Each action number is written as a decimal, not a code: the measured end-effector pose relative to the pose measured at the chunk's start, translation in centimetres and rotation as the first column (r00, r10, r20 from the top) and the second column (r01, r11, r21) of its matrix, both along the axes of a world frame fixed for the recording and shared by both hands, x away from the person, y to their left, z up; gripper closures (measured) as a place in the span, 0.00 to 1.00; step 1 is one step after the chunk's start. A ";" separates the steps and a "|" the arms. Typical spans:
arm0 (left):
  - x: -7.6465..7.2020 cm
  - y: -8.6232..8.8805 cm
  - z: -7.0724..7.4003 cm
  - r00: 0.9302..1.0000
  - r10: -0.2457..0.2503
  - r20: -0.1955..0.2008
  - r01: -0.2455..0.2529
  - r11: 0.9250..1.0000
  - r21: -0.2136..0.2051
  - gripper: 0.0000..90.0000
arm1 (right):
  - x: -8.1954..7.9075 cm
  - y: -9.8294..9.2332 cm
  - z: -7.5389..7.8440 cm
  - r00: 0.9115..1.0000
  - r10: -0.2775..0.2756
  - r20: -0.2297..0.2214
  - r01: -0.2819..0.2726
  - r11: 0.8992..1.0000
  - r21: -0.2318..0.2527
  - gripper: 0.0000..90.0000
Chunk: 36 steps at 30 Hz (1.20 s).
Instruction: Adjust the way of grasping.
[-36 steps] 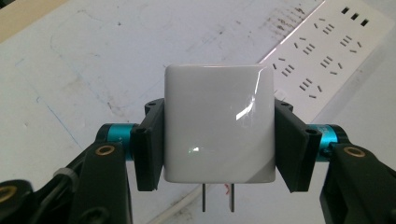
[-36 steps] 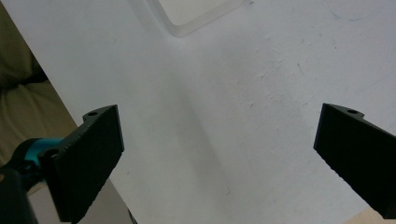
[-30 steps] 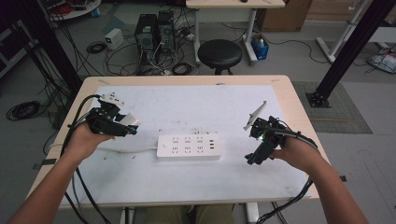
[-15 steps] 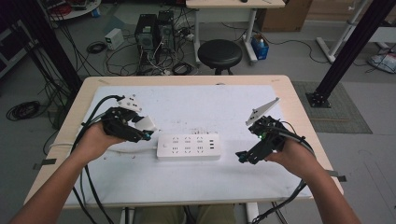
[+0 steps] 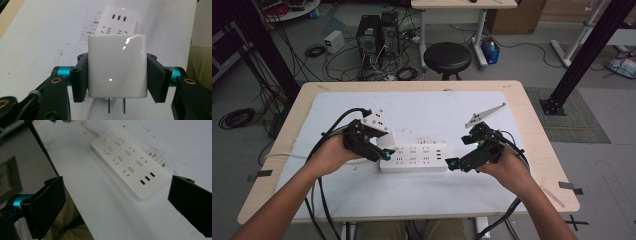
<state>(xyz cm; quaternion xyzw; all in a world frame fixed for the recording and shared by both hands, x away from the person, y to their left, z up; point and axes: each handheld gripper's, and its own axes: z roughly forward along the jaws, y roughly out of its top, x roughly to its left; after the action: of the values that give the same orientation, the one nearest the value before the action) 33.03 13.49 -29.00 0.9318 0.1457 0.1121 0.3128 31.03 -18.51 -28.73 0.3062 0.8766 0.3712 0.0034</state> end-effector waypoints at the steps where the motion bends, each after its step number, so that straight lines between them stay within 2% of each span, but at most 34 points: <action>1: -0.1 -0.4 0.0 1.000 -0.007 0.001 0.007 1.000 -0.007 0.47 | 0.1 0.0 -0.2 1.000 -0.006 -0.016 0.006 1.000 0.030 0.01; 3: -0.1 -1.2 -0.1 0.999 -0.035 0.002 0.035 0.999 -0.004 0.47 | 0.3 0.0 -0.6 0.999 -0.007 -0.047 0.012 0.996 0.093 0.01; 5: -0.2 -2.1 -0.3 0.998 -0.065 0.007 0.065 0.998 0.000 0.47 | 0.4 0.2 -1.0 0.998 0.007 -0.058 0.002 0.989 0.146 0.01; 9: 0.0 -3.8 -0.7 0.993 -0.114 0.004 0.114 0.993 0.015 0.47 | 0.7 0.4 -1.7 0.996 0.005 -0.087 0.015 0.976 0.218 0.01; 15: 0.1 -5.3 -1.1 0.988 -0.156 0.009 0.156 0.988 0.008 0.47 | 1.1 0.5 -2.5 0.989 0.009 -0.149 0.035 0.955 0.294 0.01; 18: 0.1 -5.8 -1.1 0.983 -0.182 0.015 0.182 0.983 0.007 0.47 | 1.2 0.5 -2.9 0.982 0.010 -0.188 0.055 0.940 0.338 0.01; 20: 0.0 -6.1 -1.1 0.981 -0.195 0.018 0.195 0.981 -0.005 0.47 | 1.3 0.5 -3.1 0.979 0.004 -0.204 0.068 0.936 0.346 0.01; 22: 0.1 -6.3 -1.1 0.977 -0.213 0.024 0.214 0.977 -0.012 0.47 | 1.4 0.5 -3.3 0.972 -0.005 -0.236 0.092 0.929 0.358 0.01; 24: 0.1 -6.5 -1.1 0.974 -0.225 0.032 0.225 0.974 -0.025 0.47 | 1.6 0.3 -3.6 0.961 -0.003 -0.278 0.115 0.915 0.387 0.01; 28: 0.1 -6.8 -1.1 0.970 -0.238 0.041 0.239 0.970 -0.037 0.47 | 1.8 0.2 -4.0 0.945 -0.006 -0.327 0.145 0.905 0.401 0.01; 31: 0.1 -7.0 -1.1 0.967 -0.252 0.048 0.254 0.966 -0.042 0.47 | 2.0 0.2 -4.3 0.924 -0.001 -0.381 0.176 0.888 0.424 0.01; 32: 0.0 -7.1 -1.1 0.966 -0.254 0.049 0.257 0.965 -0.046 0.47 | 2.1 0.3 -4.4 0.920 0.000 -0.392 0.182 0.885 0.428 0.01; 36: -0.1 -7.3 -1.0 0.963 -0.264 0.057 0.267 0.962 -0.053 0.47 | 2.3 0.6 -4.6 0.904 -0.010 -0.427 0.205 0.888 0.412 0.03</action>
<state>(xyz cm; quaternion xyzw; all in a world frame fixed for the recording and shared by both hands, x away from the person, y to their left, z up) 32.94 6.14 -30.04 0.9301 0.0151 0.0878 0.3563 33.34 -17.91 -33.34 0.4193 0.7292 0.4888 -0.2314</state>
